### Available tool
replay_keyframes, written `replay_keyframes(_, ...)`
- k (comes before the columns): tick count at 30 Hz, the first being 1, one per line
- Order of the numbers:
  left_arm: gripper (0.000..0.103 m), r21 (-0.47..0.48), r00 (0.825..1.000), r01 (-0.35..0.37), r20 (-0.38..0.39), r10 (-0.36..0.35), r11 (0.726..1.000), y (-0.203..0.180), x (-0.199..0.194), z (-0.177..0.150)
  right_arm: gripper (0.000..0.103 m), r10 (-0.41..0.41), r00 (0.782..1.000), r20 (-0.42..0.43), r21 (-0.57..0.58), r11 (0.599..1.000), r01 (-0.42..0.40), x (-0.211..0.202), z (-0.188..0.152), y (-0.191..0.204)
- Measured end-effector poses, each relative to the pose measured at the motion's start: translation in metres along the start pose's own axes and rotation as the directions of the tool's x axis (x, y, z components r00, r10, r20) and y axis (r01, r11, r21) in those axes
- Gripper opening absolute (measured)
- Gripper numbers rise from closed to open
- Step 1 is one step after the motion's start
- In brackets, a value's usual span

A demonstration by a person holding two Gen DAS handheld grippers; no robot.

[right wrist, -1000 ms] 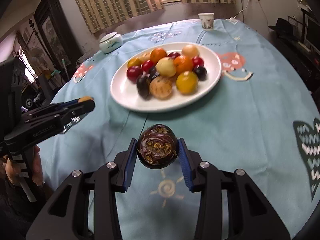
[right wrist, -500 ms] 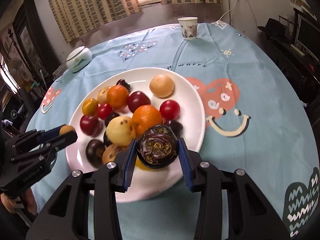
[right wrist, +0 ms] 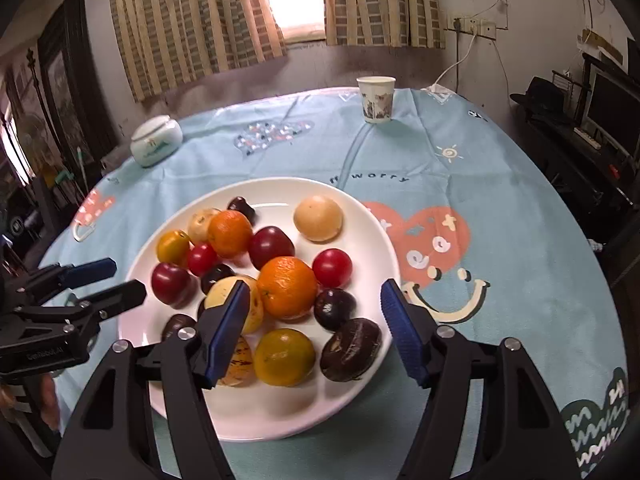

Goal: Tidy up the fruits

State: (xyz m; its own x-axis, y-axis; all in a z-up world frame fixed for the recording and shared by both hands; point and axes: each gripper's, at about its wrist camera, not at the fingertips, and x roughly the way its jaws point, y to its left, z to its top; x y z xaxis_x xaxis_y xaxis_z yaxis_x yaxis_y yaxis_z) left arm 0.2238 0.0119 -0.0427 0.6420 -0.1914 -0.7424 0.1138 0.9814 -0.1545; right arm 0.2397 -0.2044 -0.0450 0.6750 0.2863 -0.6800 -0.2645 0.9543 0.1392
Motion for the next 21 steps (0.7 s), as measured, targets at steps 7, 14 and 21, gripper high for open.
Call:
replay_keyframes(7,0.091,-0.021,0.999,-0.031,-0.036,0.03,0.999,0.003,0.008,-0.012,0.102,-0.044,0.998,0.05,-0.057,0.997,0.047,-0.008,-0.012,0.01)
replay_keyframes(14,0.098,-0.013,0.987,-0.158,0.032,0.159,0.987,-0.001,-0.014,-0.016,0.102,-0.088,0.996,-0.022,-0.086,0.993,0.085,-0.006,-0.022,0.011)
replay_keyframes(21,0.099,-0.025,0.986,-0.161,0.041,0.162,0.987,-0.004,-0.025,-0.022,0.102,-0.087,0.994,-0.06,-0.083,0.993,0.082,-0.002,-0.027,0.013)
